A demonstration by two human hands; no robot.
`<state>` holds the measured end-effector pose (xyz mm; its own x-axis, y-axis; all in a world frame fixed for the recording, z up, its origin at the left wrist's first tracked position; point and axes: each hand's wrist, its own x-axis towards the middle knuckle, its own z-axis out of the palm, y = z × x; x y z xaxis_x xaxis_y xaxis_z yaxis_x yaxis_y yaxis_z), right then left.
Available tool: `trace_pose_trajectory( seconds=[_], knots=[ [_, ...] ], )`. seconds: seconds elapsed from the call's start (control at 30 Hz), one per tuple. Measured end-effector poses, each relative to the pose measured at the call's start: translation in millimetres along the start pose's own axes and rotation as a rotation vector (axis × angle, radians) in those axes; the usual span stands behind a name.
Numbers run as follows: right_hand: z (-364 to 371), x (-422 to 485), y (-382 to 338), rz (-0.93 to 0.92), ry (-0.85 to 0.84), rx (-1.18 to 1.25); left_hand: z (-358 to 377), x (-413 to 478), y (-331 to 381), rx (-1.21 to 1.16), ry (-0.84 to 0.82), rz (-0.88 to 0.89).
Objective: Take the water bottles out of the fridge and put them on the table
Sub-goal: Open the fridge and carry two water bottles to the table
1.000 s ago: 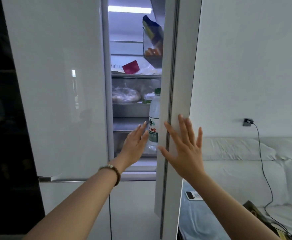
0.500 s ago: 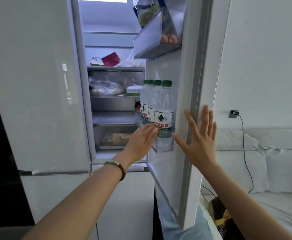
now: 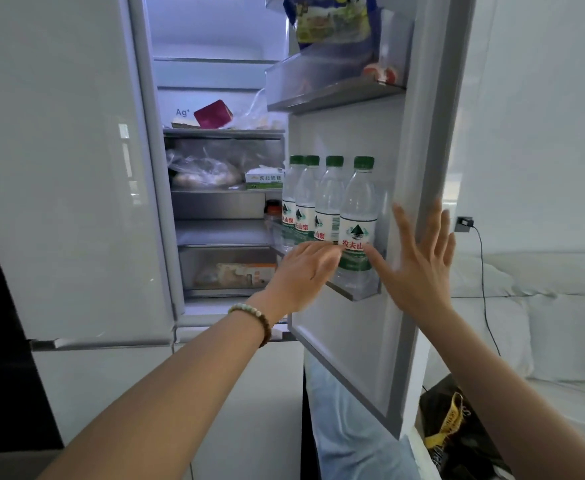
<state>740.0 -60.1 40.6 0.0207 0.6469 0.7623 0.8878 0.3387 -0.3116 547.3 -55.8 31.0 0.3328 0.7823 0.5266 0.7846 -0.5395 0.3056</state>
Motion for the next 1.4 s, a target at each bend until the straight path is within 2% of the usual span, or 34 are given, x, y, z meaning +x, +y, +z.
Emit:
trace_pose_trajectory(
  seconds=[0.1, 0.3, 0.47, 0.6, 0.73, 0.9, 1.03, 1.4],
  knots=[
    [11, 4, -38, -0.136, 0.004, 0.123, -14, -17, -41, 0.057, 0.063, -0.1],
    [96, 6, -121, -0.231, -0.295, 0.41, -55, -71, -168, 0.061, 0.273, -0.412],
    [215, -20, -186, 0.062, -0.693, 0.722, -77, -133, -283, 0.135, 0.263, -0.633],
    [314, -48, -237, 0.372, -0.924, 0.862, -91, -167, -379, 0.143, 0.24, -0.736],
    [409, -86, -280, 0.566, -1.105, 0.913, -83, -198, -465, 0.129, 0.177, -0.789],
    [505, -123, -308, 0.778, -1.084, 0.971, -42, -228, -541, 0.109, 0.091, -0.827],
    [554, -135, -318, 0.903, -0.992, 1.105, -12, -243, -574, 0.039, 0.063, -0.858],
    [615, -123, -344, 1.119, -0.736, 1.501, 19, -227, -595, -0.153, 0.163, -0.826]
  ],
)
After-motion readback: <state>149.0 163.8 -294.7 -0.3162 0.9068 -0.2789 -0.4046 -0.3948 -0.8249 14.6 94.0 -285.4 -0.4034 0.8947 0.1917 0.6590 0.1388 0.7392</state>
